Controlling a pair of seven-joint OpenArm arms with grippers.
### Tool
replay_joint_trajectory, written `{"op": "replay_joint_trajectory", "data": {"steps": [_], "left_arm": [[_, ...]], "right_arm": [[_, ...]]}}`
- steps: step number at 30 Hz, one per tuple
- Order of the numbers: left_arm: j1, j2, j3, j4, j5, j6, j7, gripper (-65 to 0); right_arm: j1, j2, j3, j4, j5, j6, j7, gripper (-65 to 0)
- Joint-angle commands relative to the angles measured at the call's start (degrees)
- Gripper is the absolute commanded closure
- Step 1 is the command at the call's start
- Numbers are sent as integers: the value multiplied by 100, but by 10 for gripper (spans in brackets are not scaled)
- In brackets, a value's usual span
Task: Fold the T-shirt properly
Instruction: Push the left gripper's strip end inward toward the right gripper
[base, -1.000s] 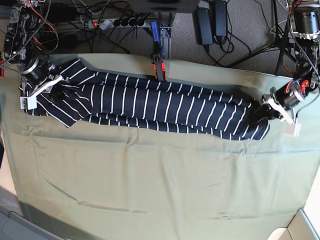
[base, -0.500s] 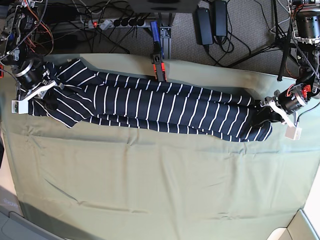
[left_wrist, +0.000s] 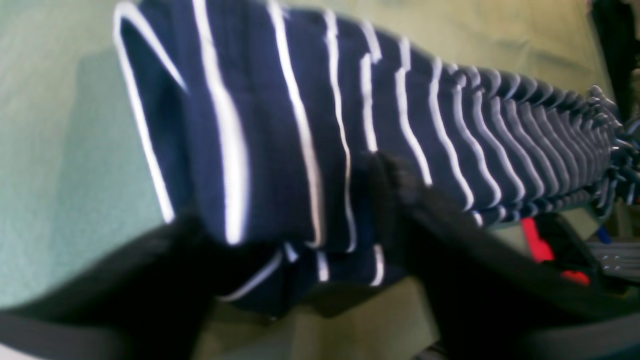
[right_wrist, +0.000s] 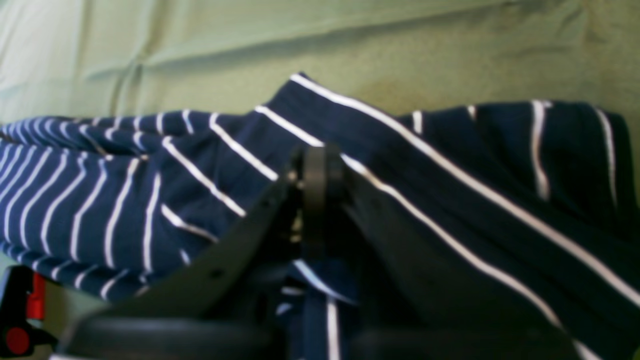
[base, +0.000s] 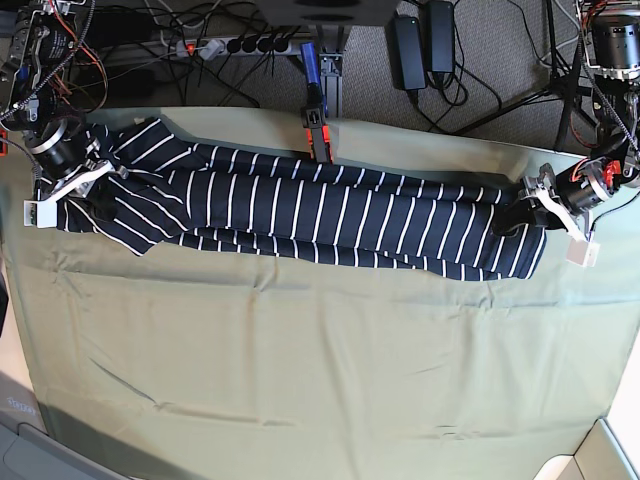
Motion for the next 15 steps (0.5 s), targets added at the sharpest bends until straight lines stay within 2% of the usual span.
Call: {"op": "replay_joint_trajectory", "data": {"steps": [1, 4, 11, 15], "left_arm": [[-76, -107, -46, 74, 4, -132, -153, -402], [-79, -83, -28, 74, -28, -132, -157, -404], [-79, -61, 234, 74, -525, -132, 35, -404], [-81, 61, 264, 74, -527, -132, 24, -401]], "right_arm": [[28, 81, 63, 111, 92, 297, 105, 0], [26, 81, 63, 111, 90, 297, 105, 0], [28, 81, 63, 111, 92, 297, 105, 0], [26, 81, 63, 111, 92, 297, 105, 0]]}}
